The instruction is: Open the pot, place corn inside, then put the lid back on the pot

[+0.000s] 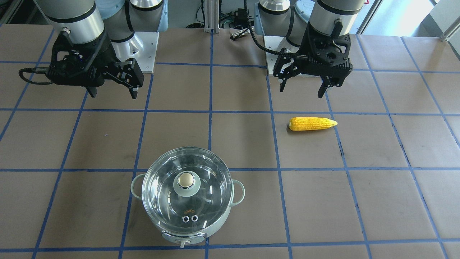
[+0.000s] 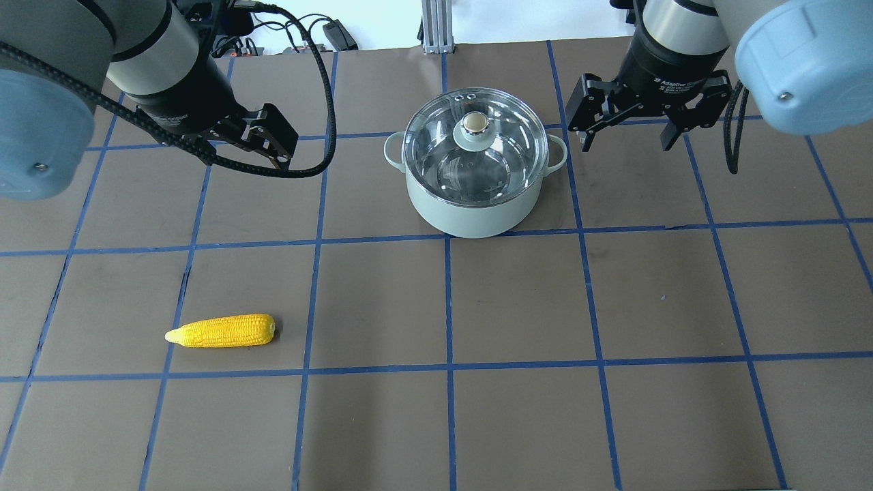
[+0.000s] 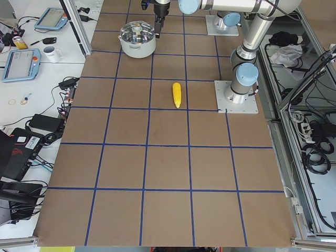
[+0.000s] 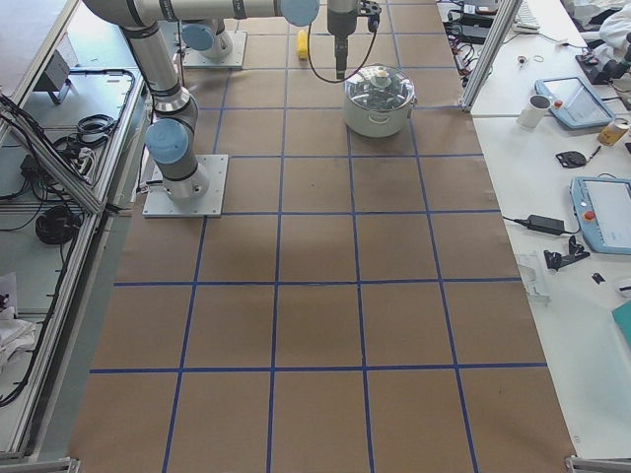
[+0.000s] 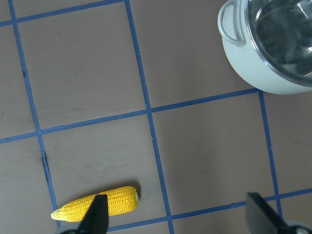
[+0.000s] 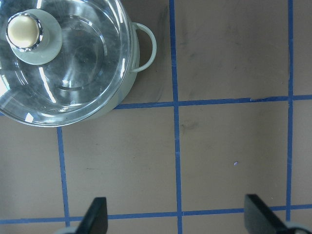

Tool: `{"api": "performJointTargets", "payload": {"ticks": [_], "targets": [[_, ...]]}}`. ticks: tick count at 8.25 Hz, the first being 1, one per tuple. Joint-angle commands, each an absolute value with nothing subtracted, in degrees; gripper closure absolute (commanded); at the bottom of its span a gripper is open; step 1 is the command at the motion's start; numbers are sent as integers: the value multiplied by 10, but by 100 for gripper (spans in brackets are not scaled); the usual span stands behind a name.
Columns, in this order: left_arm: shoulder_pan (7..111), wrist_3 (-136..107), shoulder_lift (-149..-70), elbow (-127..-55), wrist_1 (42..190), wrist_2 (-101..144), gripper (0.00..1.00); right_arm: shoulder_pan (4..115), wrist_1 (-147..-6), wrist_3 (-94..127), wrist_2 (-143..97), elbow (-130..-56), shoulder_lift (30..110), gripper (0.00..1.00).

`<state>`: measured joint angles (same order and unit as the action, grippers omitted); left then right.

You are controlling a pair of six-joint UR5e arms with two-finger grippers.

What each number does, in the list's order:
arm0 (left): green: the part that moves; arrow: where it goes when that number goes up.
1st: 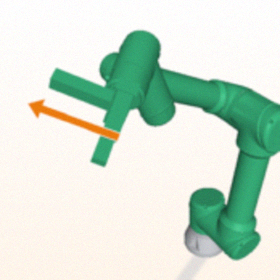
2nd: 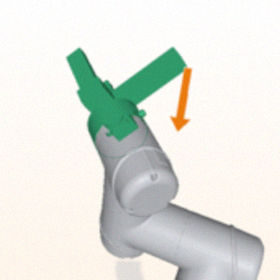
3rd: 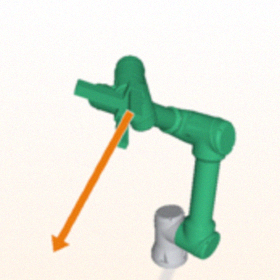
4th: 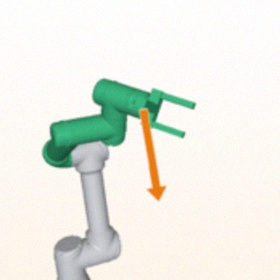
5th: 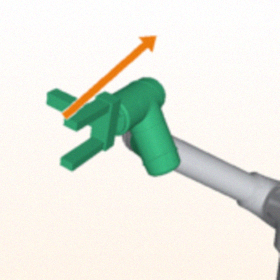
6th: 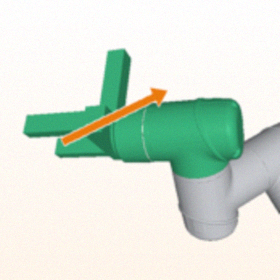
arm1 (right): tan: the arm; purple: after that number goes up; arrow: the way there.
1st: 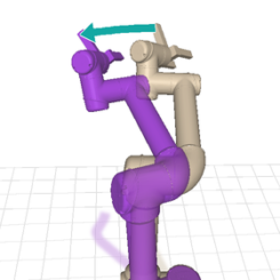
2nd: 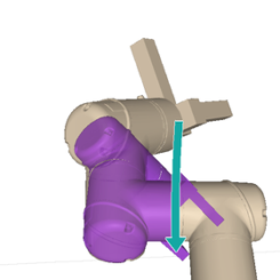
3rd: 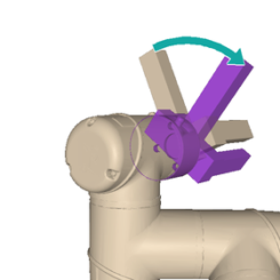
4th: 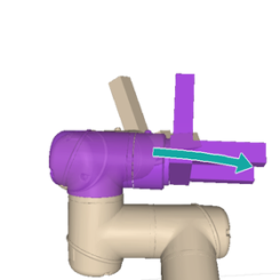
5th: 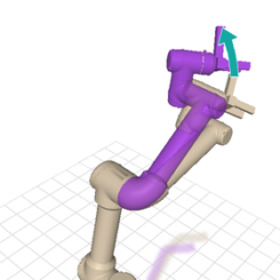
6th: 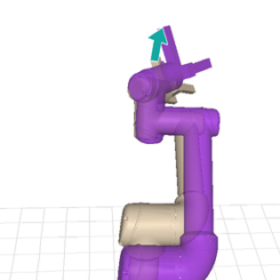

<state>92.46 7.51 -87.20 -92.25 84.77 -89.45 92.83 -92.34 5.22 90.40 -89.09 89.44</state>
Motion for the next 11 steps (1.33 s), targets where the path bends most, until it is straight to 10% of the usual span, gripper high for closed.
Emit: {"api": "performJointTargets", "payload": {"ticks": [1, 11], "targets": [[905, 45, -876, -932, 847, -896, 0, 927, -935, 51, 897, -889, 894, 0], [775, -599, -898, -1068, 826, -887, 0, 1043, -1109, 219, 904, -742, 611, 0]]}}
